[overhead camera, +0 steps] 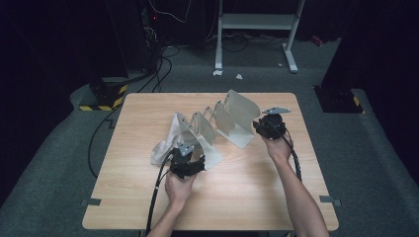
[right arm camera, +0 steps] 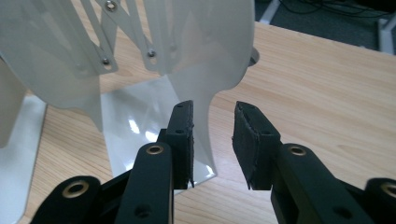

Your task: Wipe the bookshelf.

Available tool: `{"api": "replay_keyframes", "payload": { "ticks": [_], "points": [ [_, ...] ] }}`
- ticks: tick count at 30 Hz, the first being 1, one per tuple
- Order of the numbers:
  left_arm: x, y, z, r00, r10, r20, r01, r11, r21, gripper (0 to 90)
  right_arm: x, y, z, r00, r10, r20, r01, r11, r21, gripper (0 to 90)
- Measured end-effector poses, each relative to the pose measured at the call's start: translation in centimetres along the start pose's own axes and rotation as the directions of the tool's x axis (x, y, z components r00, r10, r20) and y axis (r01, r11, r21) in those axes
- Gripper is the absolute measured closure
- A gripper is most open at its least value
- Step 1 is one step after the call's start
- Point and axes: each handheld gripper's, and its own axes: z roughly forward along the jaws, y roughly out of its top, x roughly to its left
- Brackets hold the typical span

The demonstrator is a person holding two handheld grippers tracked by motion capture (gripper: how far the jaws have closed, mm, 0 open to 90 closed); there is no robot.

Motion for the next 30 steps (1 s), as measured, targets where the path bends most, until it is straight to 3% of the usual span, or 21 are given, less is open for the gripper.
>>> {"api": "replay_keyframes", "payload": {
  "ticks": [3,4,8,12,26,30],
  "points": [
    [-0.1,0.2,0.1,0.9998,0.017,-0.01,-0.017,0.9998,0.009,37.4,0.0,0.4,-0.4,0.9999,0.007,0.013,-0.006,0.999,-0.039,71.4],
    [-0.1,0.4,0.1,0.9999,0.015,-0.007,-0.015,0.9999,0.002,37.7,-0.1,1.0,-0.3,0.9999,0.0,0.017,0.001,1.0,-0.012,71.7],
    [-0.2,0.6,0.2,0.9997,0.022,-0.006,-0.022,0.9997,0.007,39.3,0.0,1.6,-0.2,0.9998,-0.002,0.019,0.002,1.0,-0.018,74.7],
    [0.1,0.7,0.3,0.9997,0.016,0.018,-0.017,0.9995,0.027,46.4,0.5,1.8,-0.1,0.9977,-0.044,0.052,0.045,0.999,-0.005,80.7],
    [1.4,0.7,0.3,0.999,0.01,0.044,-0.013,0.9978,0.065,63.0,1.0,1.1,-1.6,0.9965,-0.083,-0.007,0.083,0.997,0.009,87.8],
    [2.1,0.8,0.4,0.9993,0.004,0.038,-0.006,0.9979,0.064,69.5,1.0,0.1,-2.7,0.9982,-0.058,-0.016,0.058,0.998,0.001,88.8]
  ]
}}
